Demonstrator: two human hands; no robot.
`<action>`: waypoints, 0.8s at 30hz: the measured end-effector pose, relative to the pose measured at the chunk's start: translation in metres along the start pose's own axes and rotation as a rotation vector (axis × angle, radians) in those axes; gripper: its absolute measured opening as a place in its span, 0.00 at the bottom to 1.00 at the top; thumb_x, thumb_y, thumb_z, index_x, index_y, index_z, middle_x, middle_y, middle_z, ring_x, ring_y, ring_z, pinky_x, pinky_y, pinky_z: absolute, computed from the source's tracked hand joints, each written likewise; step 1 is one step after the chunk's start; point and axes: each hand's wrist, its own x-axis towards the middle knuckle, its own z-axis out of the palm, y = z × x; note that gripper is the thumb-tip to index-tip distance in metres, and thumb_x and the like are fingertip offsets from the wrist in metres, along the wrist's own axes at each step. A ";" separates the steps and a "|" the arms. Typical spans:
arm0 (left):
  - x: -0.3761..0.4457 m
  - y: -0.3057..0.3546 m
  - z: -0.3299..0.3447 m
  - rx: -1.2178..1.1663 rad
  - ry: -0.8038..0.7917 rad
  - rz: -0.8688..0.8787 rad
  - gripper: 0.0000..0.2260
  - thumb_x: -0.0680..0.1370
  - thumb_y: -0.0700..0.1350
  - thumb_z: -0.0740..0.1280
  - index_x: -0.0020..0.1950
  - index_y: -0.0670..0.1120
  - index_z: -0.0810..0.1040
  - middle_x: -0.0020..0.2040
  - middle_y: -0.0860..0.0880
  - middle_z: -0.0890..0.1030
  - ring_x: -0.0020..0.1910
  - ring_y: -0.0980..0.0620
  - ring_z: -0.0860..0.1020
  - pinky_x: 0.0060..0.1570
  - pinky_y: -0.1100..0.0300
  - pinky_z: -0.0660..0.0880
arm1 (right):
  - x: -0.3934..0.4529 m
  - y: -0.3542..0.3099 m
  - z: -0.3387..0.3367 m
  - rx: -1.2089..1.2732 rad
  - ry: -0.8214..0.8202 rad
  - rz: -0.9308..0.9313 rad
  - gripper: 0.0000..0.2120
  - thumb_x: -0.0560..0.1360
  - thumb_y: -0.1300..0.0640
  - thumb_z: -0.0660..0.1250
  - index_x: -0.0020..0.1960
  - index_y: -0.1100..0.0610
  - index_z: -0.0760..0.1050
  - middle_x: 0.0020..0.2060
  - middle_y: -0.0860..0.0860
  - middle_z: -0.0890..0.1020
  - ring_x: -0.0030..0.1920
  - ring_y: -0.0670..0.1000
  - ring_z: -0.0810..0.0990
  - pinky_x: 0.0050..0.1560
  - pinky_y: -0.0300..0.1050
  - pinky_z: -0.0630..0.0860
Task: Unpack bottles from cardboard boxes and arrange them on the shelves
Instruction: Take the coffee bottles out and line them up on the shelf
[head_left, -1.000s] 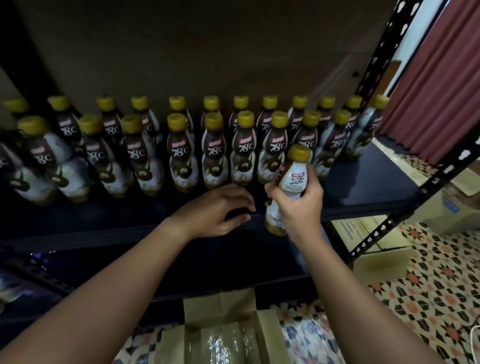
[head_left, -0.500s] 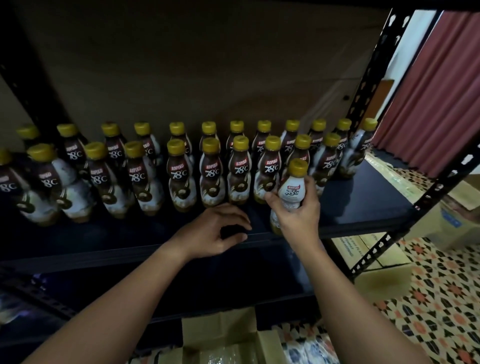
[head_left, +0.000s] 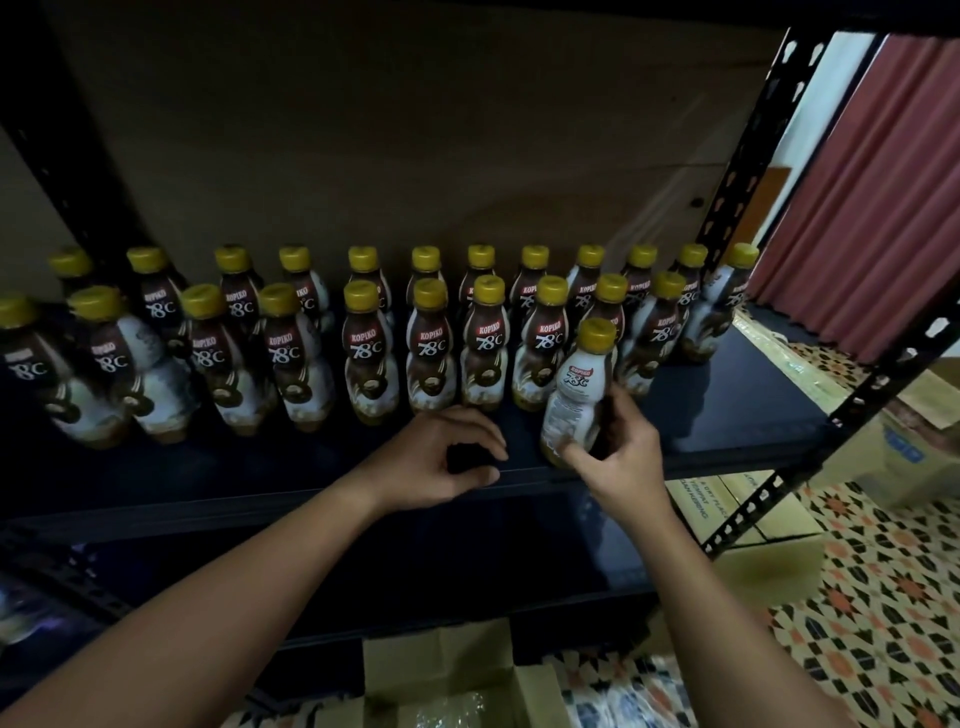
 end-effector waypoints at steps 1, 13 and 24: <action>0.000 0.000 0.000 -0.004 -0.003 -0.008 0.08 0.76 0.44 0.76 0.55 0.48 0.86 0.58 0.56 0.82 0.61 0.60 0.79 0.64 0.66 0.71 | 0.000 0.001 0.001 -0.001 0.009 0.012 0.30 0.68 0.67 0.80 0.62 0.44 0.75 0.52 0.36 0.84 0.55 0.39 0.82 0.55 0.33 0.76; 0.002 -0.002 -0.001 -0.030 -0.015 -0.022 0.08 0.76 0.44 0.77 0.54 0.48 0.86 0.58 0.56 0.82 0.61 0.59 0.79 0.65 0.59 0.73 | -0.005 0.004 0.006 -0.070 0.033 0.026 0.34 0.69 0.59 0.80 0.71 0.53 0.71 0.58 0.41 0.81 0.59 0.41 0.80 0.61 0.44 0.78; 0.004 -0.005 0.001 -0.023 -0.011 -0.007 0.07 0.76 0.46 0.77 0.54 0.49 0.86 0.58 0.57 0.82 0.61 0.58 0.79 0.65 0.57 0.74 | -0.006 0.001 0.016 -0.124 0.146 0.026 0.37 0.64 0.47 0.83 0.69 0.51 0.72 0.60 0.44 0.79 0.62 0.40 0.77 0.62 0.39 0.76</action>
